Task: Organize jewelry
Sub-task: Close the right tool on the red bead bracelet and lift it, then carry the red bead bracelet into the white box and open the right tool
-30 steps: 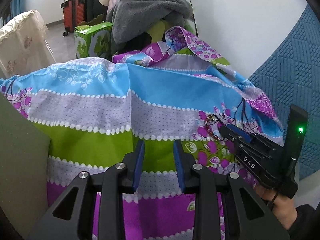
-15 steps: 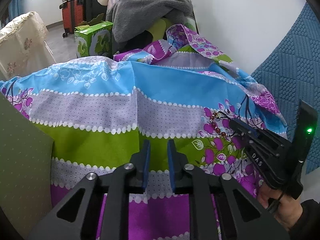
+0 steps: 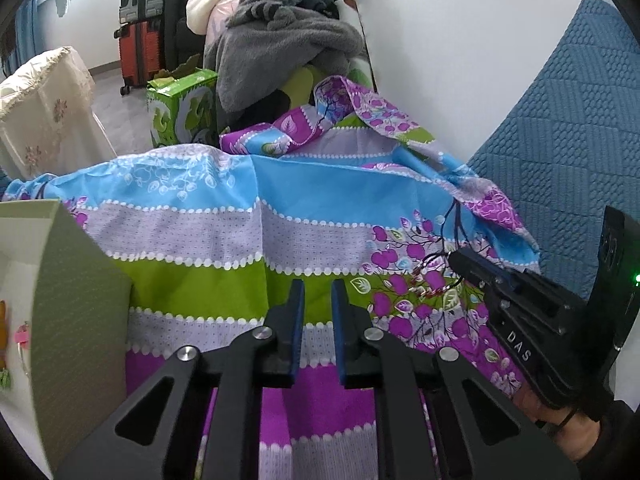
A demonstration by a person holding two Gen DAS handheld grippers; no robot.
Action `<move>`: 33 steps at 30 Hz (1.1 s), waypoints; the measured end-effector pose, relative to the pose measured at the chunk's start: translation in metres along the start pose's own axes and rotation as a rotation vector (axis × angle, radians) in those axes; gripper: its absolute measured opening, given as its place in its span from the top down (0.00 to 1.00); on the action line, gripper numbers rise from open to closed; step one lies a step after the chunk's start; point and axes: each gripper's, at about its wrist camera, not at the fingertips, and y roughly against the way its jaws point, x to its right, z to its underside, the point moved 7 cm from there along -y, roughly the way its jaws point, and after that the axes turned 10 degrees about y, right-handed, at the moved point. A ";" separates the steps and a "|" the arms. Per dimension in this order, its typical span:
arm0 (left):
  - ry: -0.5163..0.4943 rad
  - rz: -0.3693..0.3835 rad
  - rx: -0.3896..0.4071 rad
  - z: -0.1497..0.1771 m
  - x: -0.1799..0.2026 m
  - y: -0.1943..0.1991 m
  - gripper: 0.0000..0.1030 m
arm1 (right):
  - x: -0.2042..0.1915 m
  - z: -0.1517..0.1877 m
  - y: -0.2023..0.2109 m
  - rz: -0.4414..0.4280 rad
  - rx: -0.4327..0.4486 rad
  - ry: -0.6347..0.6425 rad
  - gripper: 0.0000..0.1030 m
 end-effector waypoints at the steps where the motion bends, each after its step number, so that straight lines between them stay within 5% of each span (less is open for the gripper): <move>1: 0.000 0.001 0.002 0.000 0.000 0.002 0.87 | -0.002 -0.001 0.002 -0.004 -0.001 -0.004 0.98; 11: 0.006 -0.001 0.055 -0.007 -0.007 0.048 0.87 | -0.033 -0.019 0.039 -0.036 0.038 -0.001 0.98; 33: 0.064 -0.101 0.305 -0.053 -0.072 0.205 0.87 | -0.138 -0.141 0.142 -0.136 0.276 0.154 0.98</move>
